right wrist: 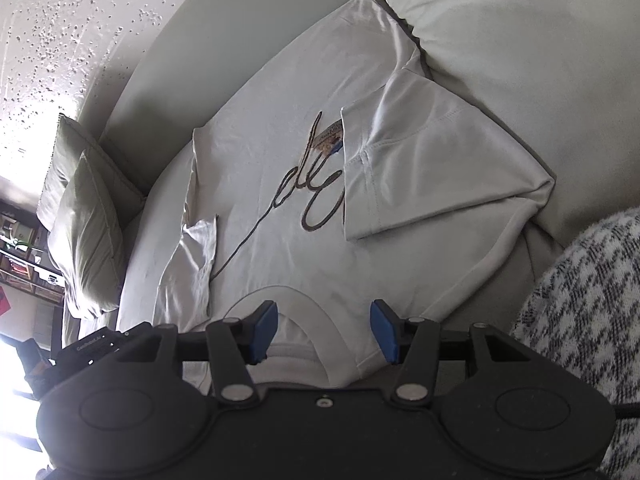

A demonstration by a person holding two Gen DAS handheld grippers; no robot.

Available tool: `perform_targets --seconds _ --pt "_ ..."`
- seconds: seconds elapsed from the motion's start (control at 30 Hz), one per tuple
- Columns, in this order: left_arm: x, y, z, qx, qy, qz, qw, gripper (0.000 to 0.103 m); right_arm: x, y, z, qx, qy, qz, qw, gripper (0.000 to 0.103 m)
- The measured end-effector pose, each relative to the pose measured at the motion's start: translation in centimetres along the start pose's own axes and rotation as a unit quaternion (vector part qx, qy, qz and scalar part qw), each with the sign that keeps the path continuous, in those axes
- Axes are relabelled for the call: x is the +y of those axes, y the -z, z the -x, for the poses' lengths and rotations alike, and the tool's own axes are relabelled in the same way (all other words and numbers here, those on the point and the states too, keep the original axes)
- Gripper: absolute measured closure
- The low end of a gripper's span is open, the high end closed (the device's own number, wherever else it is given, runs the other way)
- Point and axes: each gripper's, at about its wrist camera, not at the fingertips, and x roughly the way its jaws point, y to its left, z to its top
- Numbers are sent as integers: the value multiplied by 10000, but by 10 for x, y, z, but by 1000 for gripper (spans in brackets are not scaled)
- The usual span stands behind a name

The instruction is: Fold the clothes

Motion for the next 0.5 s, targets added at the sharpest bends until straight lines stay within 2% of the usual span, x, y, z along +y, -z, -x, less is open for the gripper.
perform_targets --seconds 0.1,0.13,0.17,0.2,0.27,0.33,0.43,0.47,0.5 --pt "-3 -1 -5 162 57 -84 9998 64 -1 -1 -1 19 -25 8 10000 52" --pt "-4 -1 -7 209 73 -95 9997 69 -1 -1 -1 24 -30 19 10000 51" --pt "-4 0 -8 244 74 -71 9996 97 -1 -1 -1 30 -36 30 10000 51" --pt "-4 2 -9 256 50 -63 9996 103 -1 -1 -1 35 -41 41 10000 51" --pt "-9 7 -6 87 -225 -181 9995 103 -1 -2 -1 47 -49 61 10000 50" --pt "-18 10 -4 19 -676 -356 9971 100 0 -2 -1 61 -49 79 9999 50" --pt "-38 17 3 -253 -1441 -731 9865 98 3 -4 0 94 -15 139 9999 49" --pt "-45 22 7 -421 -1635 -867 9818 98 4 -5 2 106 2 178 9998 49" --pt "-51 26 13 -594 -1643 -976 9798 96 6 -6 5 95 -14 212 9997 49"
